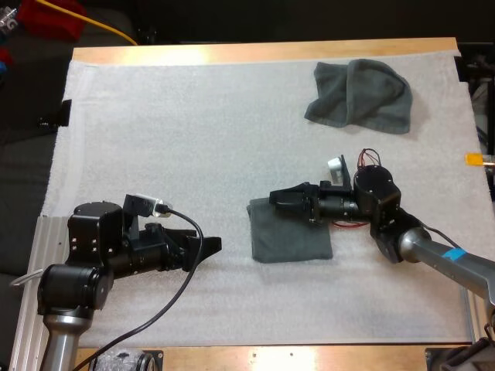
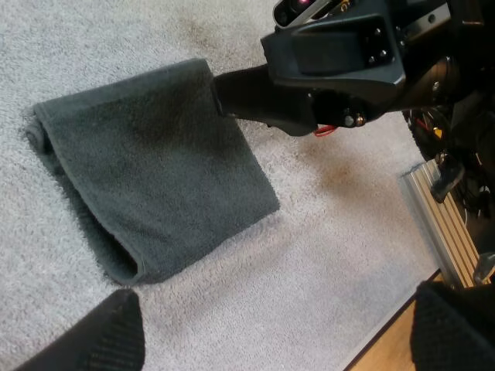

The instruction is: Pick towel from pile, fold and stack

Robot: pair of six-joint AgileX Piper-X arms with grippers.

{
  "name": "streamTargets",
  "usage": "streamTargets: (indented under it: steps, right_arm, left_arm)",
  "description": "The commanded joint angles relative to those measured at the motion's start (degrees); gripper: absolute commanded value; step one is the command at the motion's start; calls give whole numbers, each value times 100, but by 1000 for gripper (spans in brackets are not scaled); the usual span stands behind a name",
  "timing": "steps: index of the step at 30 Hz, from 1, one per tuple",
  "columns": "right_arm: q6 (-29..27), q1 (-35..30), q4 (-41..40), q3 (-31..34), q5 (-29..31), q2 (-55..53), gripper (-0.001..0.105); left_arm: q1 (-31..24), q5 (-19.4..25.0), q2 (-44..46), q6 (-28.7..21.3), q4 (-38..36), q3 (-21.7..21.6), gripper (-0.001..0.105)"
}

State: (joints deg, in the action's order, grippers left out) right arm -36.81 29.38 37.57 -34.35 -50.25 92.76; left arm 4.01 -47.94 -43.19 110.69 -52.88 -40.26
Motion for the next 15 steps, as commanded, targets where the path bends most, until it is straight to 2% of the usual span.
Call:
streamTargets:
  steps: [1,15]
  right_arm:
    - [-23,13,80,-48,-132,-33,51]
    - [-349,13,-9,-48,-118,-546,51]
  left_arm:
    - [9,-44,36,-39,8,-24,68]
    - [9,-44,36,-39,8,-24,68]
